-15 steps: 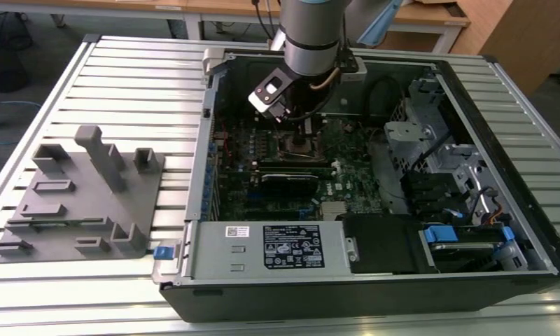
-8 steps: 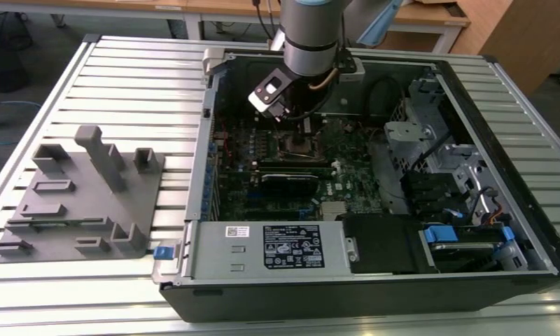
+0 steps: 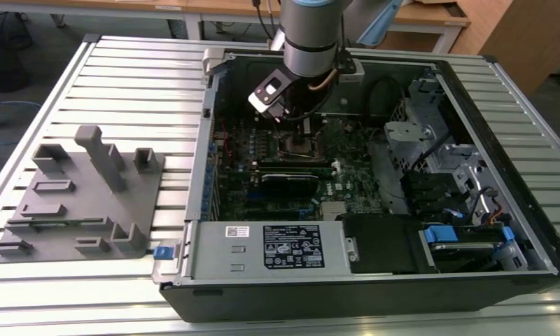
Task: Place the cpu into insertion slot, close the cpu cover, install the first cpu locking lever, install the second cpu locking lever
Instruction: 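Place the cpu into insertion slot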
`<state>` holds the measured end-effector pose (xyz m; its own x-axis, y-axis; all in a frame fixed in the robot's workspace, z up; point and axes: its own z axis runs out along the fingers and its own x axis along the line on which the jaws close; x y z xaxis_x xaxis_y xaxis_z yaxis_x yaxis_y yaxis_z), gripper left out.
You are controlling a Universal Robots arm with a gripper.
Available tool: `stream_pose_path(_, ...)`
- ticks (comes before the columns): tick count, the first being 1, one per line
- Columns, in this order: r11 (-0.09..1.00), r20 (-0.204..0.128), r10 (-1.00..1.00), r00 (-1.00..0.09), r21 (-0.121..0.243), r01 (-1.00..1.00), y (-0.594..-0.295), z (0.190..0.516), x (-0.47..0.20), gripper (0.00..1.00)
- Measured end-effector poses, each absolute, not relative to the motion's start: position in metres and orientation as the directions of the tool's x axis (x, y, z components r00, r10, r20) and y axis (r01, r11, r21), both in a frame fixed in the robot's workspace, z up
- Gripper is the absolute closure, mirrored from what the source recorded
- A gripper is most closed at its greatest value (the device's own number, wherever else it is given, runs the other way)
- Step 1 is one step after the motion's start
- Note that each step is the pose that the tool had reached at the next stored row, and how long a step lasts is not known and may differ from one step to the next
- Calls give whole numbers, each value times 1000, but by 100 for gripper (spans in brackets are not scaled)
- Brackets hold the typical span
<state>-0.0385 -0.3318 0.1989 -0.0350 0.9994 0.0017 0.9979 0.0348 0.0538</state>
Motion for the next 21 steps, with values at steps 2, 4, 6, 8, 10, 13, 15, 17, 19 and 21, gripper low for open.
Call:
stream_pose_path(2,35,4,999,-35,55,998,-331,201,-38,89)
stream_pose_path(4,35,2,999,-35,54,998,-332,205,-38,89)
stream_pose_path(6,35,2,999,-35,54,998,-332,208,-38,89)
stream_pose_path(8,35,2,999,-35,54,998,-332,209,-38,89)
stream_pose_path(10,35,2,999,-35,54,998,-334,209,-38,89)
stream_pose_path(13,35,2,999,-35,54,998,-336,209,-38,89)
stream_pose_path(15,35,2,999,-35,54,998,-336,209,-38,89)
stream_pose_path(17,35,2,999,-35,54,998,-336,212,-38,89)
stream_pose_path(19,35,2,999,-35,54,998,-336,214,-38,89)
stream_pose_path(21,35,2,999,-35,54,998,-336,214,-38,89)
